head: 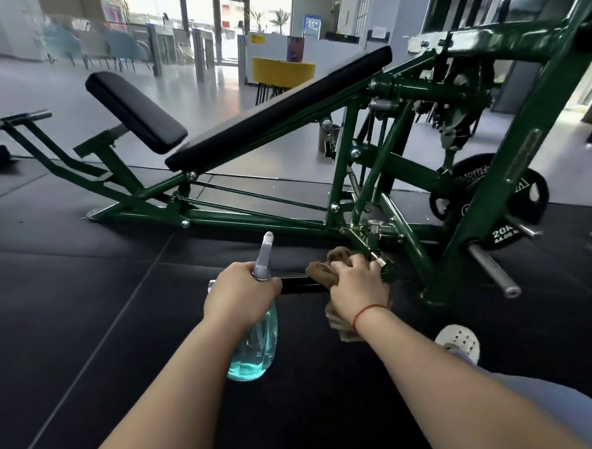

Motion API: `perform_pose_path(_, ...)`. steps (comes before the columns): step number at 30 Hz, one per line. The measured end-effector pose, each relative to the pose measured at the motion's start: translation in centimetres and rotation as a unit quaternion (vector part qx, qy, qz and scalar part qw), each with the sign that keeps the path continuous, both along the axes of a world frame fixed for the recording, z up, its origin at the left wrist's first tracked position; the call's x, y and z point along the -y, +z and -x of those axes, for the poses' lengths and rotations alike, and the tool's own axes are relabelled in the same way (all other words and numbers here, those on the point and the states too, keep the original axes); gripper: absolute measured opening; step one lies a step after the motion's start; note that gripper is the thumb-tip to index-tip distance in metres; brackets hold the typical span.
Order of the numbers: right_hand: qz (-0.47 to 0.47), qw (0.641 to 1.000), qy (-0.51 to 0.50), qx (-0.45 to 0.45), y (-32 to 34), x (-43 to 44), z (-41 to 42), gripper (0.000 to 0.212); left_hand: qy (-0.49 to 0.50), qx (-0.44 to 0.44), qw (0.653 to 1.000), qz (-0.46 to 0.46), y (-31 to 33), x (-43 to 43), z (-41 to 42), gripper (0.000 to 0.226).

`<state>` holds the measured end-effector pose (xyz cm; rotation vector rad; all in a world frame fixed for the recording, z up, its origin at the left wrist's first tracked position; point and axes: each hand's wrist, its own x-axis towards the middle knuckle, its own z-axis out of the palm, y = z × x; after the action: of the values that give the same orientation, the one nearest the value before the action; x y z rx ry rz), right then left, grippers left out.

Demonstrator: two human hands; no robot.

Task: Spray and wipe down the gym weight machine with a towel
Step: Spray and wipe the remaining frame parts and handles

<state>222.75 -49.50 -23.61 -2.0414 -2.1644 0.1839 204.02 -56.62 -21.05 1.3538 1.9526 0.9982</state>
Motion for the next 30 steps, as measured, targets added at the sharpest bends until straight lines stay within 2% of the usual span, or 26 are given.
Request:
perform_pose_path(8, 0.089, 0.992, 0.095, -0.005, 2.7, 1.7, 0.7, 0.046, 0.041, 0.004, 0.999, -0.021, 2.0, 2.7, 1.2, 0.014)
perform_pose_path(10, 0.104, 0.988, 0.101, -0.061, 3.6, 1.7, 1.0, 0.046, 0.041, 0.007, 0.999, -0.03, 2.3, 3.4, 1.1, 0.013)
perform_pose_path(13, 0.129, 0.959, 0.081, -0.238, 4.5, 1.5, 0.9, 0.046, 0.036, -0.005, 0.998, -0.044, 2.3, 4.9, 0.8, 0.014)
perform_pose_path(15, 0.13, 0.92, 0.061, -0.364, 4.6, 1.4, 0.5, 0.044, 0.036, -0.007, 0.998, -0.046, 2.0, 5.7, 0.6, 0.023)
perform_pose_path(17, 0.143, 0.866, 0.036, -0.477, 4.8, 1.3, -0.3, 0.034, 0.042, 0.01, 0.998, -0.036, 1.9, 6.1, 0.1, 0.032)
perform_pose_path(19, 0.169, 0.807, 0.007, -0.566, 5.0, 0.9, -1.2, 0.021, 0.04, 0.046, 0.998, -0.033, 1.9, 6.4, -0.6, 0.022)
perform_pose_path(20, 0.179, 0.779, -0.012, -0.6, 5.1, 0.9, -1.7, 0.018, 0.039, 0.068, 0.996, -0.034, 2.0, 6.4, -1.1, 0.026)
perform_pose_path(22, 0.196, 0.719, -0.063, -0.663, 5.1, 0.2, -2.6, 0.016, 0.04, 0.113, 0.992, -0.037, 2.3, 5.9, -1.7, 0.039)
perform_pose_path(24, 0.21, 0.663, -0.102, -0.711, 5.2, -0.4, -3.4, 0.016, 0.028, 0.148, 0.988, -0.036, 2.6, 5.0, -2.6, 0.028)
perform_pose_path(28, 0.207, 0.595, -0.145, -0.763, 4.0, -2.5, -3.1, 0.02, 0.015, 0.198, 0.98, -0.032, 2.5, 2.8, -3.9, 0.035)
perform_pose_path(30, 0.204, 0.574, -0.159, -0.777, 3.4, -4.0, -1.7, 0.023, 0.018, 0.214, 0.977, -0.019, 1.7, 1.7, -4.1, 0.03)
